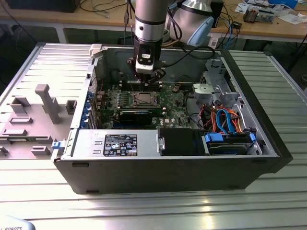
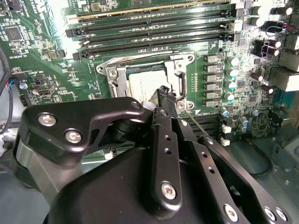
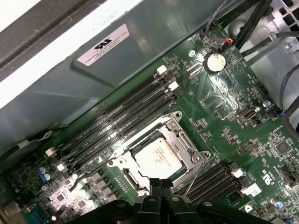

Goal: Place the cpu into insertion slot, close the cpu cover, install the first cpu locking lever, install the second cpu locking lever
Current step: 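Install the first cpu locking lever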

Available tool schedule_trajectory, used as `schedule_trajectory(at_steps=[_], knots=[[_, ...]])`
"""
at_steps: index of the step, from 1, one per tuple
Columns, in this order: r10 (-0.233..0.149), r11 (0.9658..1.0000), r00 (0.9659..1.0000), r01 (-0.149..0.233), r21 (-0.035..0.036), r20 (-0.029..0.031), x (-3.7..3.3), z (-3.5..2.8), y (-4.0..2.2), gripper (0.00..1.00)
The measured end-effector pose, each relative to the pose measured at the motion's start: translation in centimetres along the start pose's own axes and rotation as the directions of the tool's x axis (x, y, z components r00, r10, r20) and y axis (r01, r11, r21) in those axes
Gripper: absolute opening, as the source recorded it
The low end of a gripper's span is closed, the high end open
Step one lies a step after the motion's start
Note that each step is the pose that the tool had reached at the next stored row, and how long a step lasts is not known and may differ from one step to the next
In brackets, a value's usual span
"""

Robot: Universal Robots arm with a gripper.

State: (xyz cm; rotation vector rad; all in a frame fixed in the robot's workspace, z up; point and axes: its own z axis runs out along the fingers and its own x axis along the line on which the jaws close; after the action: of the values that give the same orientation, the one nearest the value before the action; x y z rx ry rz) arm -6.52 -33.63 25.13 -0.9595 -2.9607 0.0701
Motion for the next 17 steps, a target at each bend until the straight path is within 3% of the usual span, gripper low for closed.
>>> schedule_trajectory(at_steps=[17], knots=[[-0.016, 0.9999, 0.9999, 0.016, 0.0002, 0.0008, 0.00, 0.00, 0.00, 0.11]])
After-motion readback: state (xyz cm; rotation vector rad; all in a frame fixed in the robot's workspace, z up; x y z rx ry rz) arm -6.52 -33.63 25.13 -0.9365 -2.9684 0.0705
